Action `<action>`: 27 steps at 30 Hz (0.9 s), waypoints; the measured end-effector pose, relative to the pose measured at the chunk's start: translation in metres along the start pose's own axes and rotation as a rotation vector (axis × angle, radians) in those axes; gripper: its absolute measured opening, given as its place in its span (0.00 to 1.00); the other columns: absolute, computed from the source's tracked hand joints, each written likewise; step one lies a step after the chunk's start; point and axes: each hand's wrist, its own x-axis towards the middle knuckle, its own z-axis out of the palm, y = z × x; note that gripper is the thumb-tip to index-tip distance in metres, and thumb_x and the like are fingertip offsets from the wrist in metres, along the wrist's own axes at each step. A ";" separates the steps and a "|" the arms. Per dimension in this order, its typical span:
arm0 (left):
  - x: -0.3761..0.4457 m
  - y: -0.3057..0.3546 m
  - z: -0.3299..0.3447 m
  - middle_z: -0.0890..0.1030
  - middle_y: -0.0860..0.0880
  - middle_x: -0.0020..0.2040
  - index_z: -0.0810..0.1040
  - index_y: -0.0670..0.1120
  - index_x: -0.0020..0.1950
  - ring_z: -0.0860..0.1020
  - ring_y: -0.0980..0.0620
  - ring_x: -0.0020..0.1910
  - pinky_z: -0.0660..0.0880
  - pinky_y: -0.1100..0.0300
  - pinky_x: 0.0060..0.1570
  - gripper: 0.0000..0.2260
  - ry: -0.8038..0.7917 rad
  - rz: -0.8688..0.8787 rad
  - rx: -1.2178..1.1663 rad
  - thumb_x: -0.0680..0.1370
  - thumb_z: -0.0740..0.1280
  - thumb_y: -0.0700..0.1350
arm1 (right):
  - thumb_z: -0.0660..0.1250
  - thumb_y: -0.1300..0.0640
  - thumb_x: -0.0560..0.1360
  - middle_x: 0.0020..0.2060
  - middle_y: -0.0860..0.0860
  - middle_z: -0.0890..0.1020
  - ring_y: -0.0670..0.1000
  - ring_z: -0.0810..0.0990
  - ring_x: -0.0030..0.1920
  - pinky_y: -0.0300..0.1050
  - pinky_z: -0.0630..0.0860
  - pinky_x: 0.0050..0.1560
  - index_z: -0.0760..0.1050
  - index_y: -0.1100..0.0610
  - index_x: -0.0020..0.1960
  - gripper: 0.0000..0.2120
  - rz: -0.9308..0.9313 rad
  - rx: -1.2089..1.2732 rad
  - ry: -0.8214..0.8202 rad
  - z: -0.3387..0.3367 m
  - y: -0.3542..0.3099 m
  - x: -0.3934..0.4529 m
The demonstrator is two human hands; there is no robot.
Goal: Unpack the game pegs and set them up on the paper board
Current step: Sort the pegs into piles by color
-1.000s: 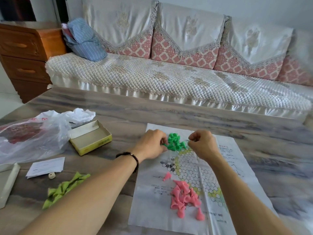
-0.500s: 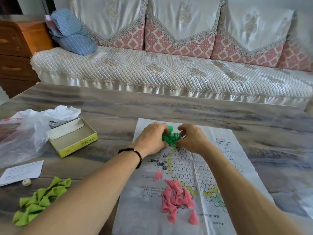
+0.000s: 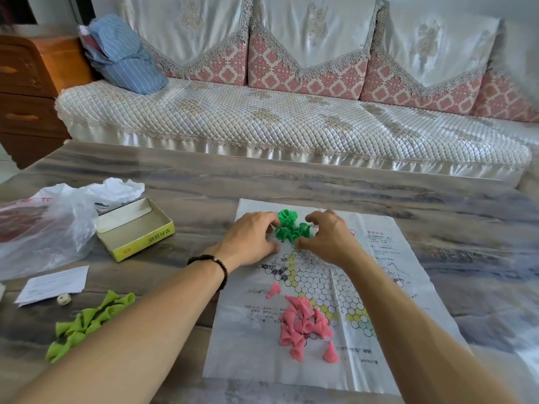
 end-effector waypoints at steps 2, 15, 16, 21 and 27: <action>-0.014 -0.005 -0.007 0.78 0.47 0.60 0.74 0.45 0.67 0.77 0.50 0.56 0.75 0.55 0.57 0.22 0.000 0.012 0.034 0.75 0.72 0.51 | 0.70 0.50 0.73 0.64 0.56 0.71 0.53 0.74 0.59 0.42 0.69 0.56 0.70 0.59 0.68 0.27 -0.010 -0.029 0.049 -0.002 -0.005 -0.010; -0.175 -0.059 -0.076 0.72 0.50 0.70 0.72 0.46 0.71 0.63 0.51 0.73 0.61 0.57 0.69 0.31 0.109 -0.047 0.186 0.76 0.51 0.63 | 0.62 0.46 0.77 0.72 0.53 0.66 0.56 0.65 0.70 0.51 0.66 0.67 0.63 0.54 0.73 0.27 -0.412 -0.129 0.022 0.036 -0.117 -0.102; -0.190 -0.066 -0.080 0.71 0.50 0.71 0.71 0.47 0.72 0.62 0.52 0.73 0.60 0.57 0.70 0.30 0.125 -0.075 0.164 0.77 0.50 0.62 | 0.63 0.46 0.77 0.72 0.53 0.65 0.56 0.65 0.70 0.51 0.66 0.67 0.63 0.54 0.73 0.27 -0.439 -0.116 0.002 0.042 -0.127 -0.109; -0.253 -0.096 -0.096 0.64 0.48 0.76 0.63 0.51 0.77 0.59 0.52 0.76 0.56 0.62 0.69 0.27 0.143 -0.222 0.091 0.79 0.56 0.57 | 0.65 0.41 0.72 0.74 0.53 0.63 0.54 0.63 0.73 0.45 0.61 0.70 0.60 0.55 0.75 0.36 -0.540 -0.037 -0.126 0.072 -0.168 -0.140; -0.287 -0.119 -0.086 0.55 0.55 0.79 0.48 0.59 0.79 0.50 0.65 0.73 0.46 0.71 0.68 0.39 0.040 -0.230 0.027 0.72 0.62 0.62 | 0.67 0.34 0.69 0.77 0.51 0.54 0.51 0.54 0.76 0.44 0.52 0.75 0.48 0.54 0.78 0.49 -0.571 -0.079 -0.283 0.106 -0.185 -0.157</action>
